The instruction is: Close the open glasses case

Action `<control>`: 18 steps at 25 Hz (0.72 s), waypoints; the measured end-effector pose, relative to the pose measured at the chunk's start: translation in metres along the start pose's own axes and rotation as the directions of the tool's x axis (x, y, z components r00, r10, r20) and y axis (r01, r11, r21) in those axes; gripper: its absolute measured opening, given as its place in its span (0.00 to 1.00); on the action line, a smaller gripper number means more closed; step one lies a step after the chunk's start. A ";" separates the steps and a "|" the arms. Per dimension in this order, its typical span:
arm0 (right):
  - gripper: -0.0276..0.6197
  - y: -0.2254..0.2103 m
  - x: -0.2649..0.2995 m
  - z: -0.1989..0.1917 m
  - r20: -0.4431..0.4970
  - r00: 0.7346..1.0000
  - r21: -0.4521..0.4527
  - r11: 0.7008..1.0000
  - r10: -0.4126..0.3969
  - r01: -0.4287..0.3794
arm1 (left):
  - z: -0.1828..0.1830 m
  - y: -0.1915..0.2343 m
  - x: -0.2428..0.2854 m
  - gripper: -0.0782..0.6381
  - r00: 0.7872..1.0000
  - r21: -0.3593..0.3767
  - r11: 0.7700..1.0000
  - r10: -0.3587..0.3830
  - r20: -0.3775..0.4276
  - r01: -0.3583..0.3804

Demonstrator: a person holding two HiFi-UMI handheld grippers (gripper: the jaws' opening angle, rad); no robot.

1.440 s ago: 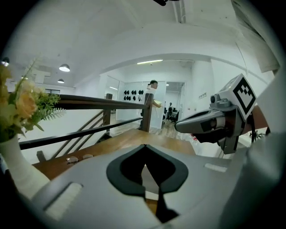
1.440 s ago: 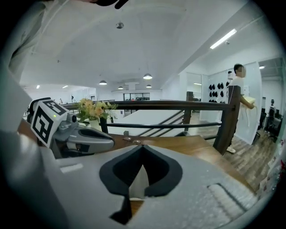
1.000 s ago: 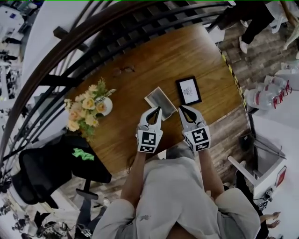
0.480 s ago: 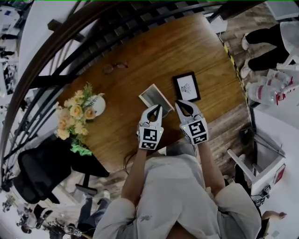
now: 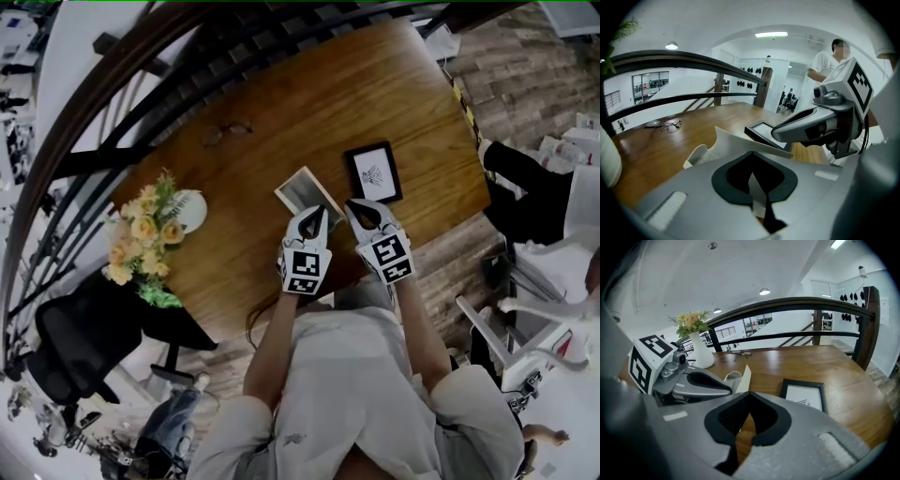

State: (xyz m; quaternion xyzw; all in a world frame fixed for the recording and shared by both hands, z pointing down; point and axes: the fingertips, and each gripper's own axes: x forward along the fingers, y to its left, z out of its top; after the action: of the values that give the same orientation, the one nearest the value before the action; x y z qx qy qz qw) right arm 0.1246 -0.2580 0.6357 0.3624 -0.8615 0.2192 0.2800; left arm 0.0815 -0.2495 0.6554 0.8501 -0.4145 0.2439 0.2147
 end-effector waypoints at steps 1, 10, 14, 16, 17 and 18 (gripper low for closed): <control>0.05 0.000 0.001 -0.002 -0.007 1.000 0.001 1.000 0.004 -0.004 | -0.001 0.000 0.002 0.13 1.000 0.000 1.000 0.001 -0.003 -0.001; 0.05 0.007 0.016 -0.015 -0.036 0.998 -0.003 0.999 0.054 -0.054 | -0.001 -0.004 0.009 0.13 1.000 0.004 1.000 -0.009 0.002 0.009; 0.05 0.015 0.018 -0.017 -0.048 0.996 -0.008 0.997 0.071 -0.072 | -0.001 -0.006 0.008 0.13 1.000 0.000 1.000 -0.018 0.005 0.018; 0.05 0.017 0.018 -0.017 -0.054 0.996 -0.011 0.997 0.073 -0.073 | -0.002 -0.007 0.006 0.13 1.000 -0.004 1.000 -0.020 0.005 0.020; 0.05 0.018 0.017 -0.017 -0.055 0.996 -0.013 0.997 0.070 -0.071 | -0.001 -0.007 0.005 0.13 1.000 -0.006 1.000 -0.021 0.004 0.021; 0.05 0.018 0.017 -0.017 -0.054 0.996 -0.016 0.998 0.067 -0.068 | -0.002 -0.007 0.004 0.13 1.000 -0.007 1.000 -0.022 0.004 0.022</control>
State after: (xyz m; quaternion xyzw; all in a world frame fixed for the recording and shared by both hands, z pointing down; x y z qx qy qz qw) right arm 0.1066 -0.2453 0.6563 0.3245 -0.8675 0.2306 0.2983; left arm 0.0892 -0.2466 0.6578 0.8544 -0.4064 0.2381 0.2195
